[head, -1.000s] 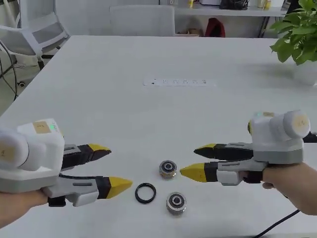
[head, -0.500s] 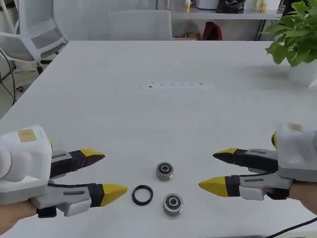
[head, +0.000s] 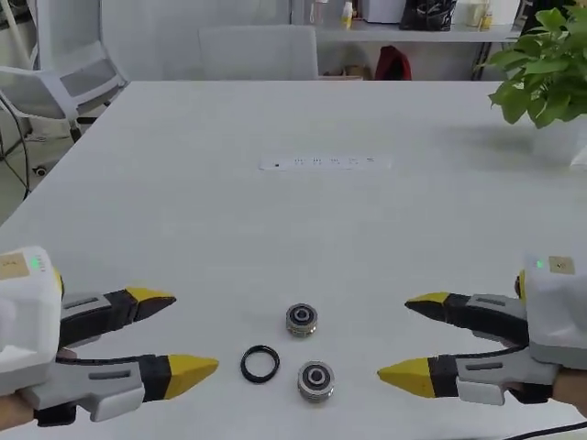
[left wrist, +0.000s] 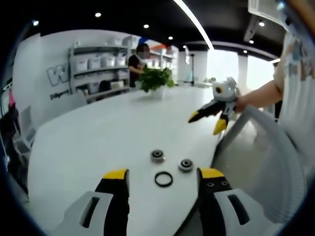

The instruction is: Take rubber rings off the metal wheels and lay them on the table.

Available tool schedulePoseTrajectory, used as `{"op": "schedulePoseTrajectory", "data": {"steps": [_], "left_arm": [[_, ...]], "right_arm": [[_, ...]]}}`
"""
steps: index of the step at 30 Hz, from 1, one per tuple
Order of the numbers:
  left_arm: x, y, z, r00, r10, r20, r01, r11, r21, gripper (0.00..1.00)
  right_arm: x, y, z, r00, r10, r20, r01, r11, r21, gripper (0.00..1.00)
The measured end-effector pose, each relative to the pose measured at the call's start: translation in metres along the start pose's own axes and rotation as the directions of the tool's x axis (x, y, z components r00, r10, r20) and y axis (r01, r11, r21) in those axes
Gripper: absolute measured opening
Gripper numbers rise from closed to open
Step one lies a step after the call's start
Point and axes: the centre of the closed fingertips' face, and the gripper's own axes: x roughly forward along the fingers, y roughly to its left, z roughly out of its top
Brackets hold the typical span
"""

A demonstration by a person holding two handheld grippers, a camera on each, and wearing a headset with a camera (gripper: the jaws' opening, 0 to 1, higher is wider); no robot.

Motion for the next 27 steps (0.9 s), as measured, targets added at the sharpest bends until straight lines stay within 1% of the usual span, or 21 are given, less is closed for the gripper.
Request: {"op": "schedulePoseTrajectory", "data": {"steps": [4, 8, 10, 15, 19, 27], "left_arm": [[-0.005, 0.0, -0.004, 0.9998, 0.022, 0.002, -0.022, 1.0, -0.011, 0.56], [-0.007, 0.0, -0.011, 0.9994, 0.035, -0.007, -0.035, 0.999, -0.019, 0.56], [-0.007, 0.001, -0.014, 0.9991, 0.039, -0.016, -0.04, 0.999, -0.026, 0.56], [-0.009, 0.005, -0.01, 0.9982, 0.059, -0.005, -0.059, 0.998, -0.033, 0.56], [-0.008, 0.007, -0.01, 0.998, 0.063, -0.008, -0.063, 0.997, -0.034, 0.56], [-0.006, 0.007, -0.013, 0.9981, 0.057, -0.022, -0.058, 0.998, -0.014, 0.56]], "right_arm": [[-0.003, 0.001, -0.001, 0.9999, -0.01, 0.004, 0.01, 1.0, 0.006, 0.69], [-0.005, 0.001, 0.0, 0.9998, -0.019, 0.012, 0.019, 1.0, 0.005, 0.7], [-0.005, 0.0, -0.002, 0.9998, -0.019, 0.008, 0.019, 1.0, 0.001, 0.7], [-0.004, -0.002, -0.006, 0.9999, -0.016, -0.003, 0.016, 1.0, -0.001, 0.71], [-0.005, -0.005, -0.009, 0.9998, -0.018, -0.003, 0.018, 1.0, 0.004, 0.72], [-0.006, -0.006, -0.012, 0.9998, -0.02, -0.007, 0.02, 1.0, -0.002, 0.73]]}}
